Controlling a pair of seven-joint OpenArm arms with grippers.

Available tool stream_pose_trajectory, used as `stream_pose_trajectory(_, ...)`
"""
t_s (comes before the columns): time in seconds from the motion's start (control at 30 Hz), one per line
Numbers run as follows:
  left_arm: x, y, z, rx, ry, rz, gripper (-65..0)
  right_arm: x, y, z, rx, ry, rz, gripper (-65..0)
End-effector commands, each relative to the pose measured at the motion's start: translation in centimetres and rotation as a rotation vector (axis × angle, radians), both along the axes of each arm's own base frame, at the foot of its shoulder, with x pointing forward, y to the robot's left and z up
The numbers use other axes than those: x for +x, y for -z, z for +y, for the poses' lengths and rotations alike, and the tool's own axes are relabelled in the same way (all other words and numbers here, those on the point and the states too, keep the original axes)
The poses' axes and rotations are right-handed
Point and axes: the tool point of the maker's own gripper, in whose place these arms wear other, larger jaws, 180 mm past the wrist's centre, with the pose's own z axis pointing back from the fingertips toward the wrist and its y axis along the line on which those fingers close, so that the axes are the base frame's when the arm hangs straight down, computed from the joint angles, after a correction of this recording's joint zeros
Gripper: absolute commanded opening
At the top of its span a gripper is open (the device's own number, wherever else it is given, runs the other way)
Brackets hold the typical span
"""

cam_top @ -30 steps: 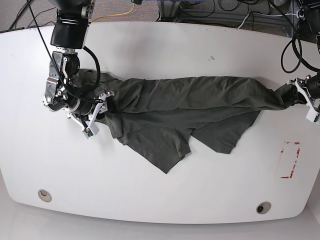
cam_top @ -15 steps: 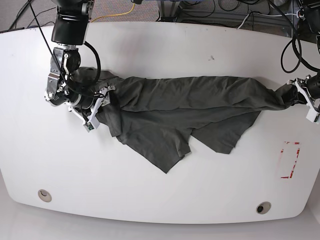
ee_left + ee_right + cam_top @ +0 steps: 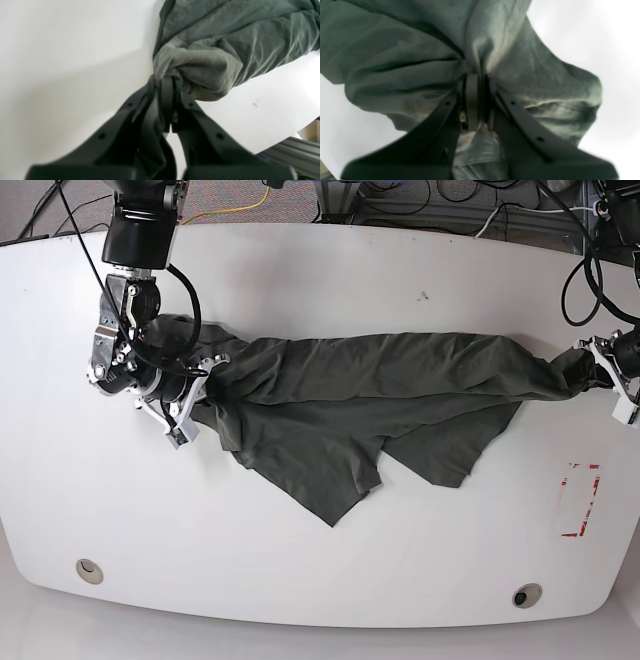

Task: Layout the t-shirt on the table in an organized manner, then fold the t-shirt properly
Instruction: 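Grasp the shirt edge beside the right gripper and gather it, then lift the shirt with both grippers and fling it flat onto the table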

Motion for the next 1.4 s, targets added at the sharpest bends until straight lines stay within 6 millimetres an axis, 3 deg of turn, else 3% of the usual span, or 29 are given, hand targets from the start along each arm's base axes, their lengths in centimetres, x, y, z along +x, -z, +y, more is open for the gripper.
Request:
stream_pose_trajectory(0.0, 0.9, -1.6, 0.4, 0.008, 0.004, -0.051, -64.4, 1.5, -2.3, -0.1, -0.001, -0.004, -0.078, -61.4)
stream_pose_trajectory(0.27, 0.9, -1.6, 0.4, 0.008, 0.004, -0.051, -64.4, 1.5, -4.5, -0.2, -0.059, -0.030, -0.124, -61.5)
stream_pose_trajectory(0.43, 2.1, -2.9, 0.3, 0.009, 0.008, -0.091, -64.4, 2.1, -7.8, -1.7, -0.108, 0.002, -0.210, -64.7)
stream_pose_trajectory(0.57, 4.1, -5.1, 0.3, 0.007, 0.007, -0.162, -64.4, 3.4, -10.9, -2.2, -0.155, 0.000, -0.287, -65.0)
stream_pose_trajectory(0.7, 6.7, -8.6, 0.3, 0.007, 0.008, -0.268, -64.4, 4.7, -13.8, -4.5, -0.219, 0.036, -0.328, -65.0)
stream_pose_trajectory(0.9, 10.9, -16.2, 0.2, 0.001, 0.004, -0.475, -64.4, 7.4, -20.0, -7.3, -0.296, 0.082, -0.447, -65.0)
stream_pose_trajectory(1.0, 12.5, -19.5, -0.3, -0.020, 0.005, -0.564, -64.4, 8.7, -23.3, -8.6, -0.330, 0.099, -0.515, -65.0)
stream_pose_trajectory(1.23, 15.2, -26.4, -2.8, 0.006, 0.089, -0.710, -64.4, 11.5, -29.0, -10.7, -0.361, 0.127, -0.599, -65.0)
stream_pose_trajectory(1.37, 16.5, -29.8, -3.2, -0.012, 0.098, -0.768, -64.4, 13.2, -32.3, -11.8, -0.339, 0.157, -0.634, -65.0)
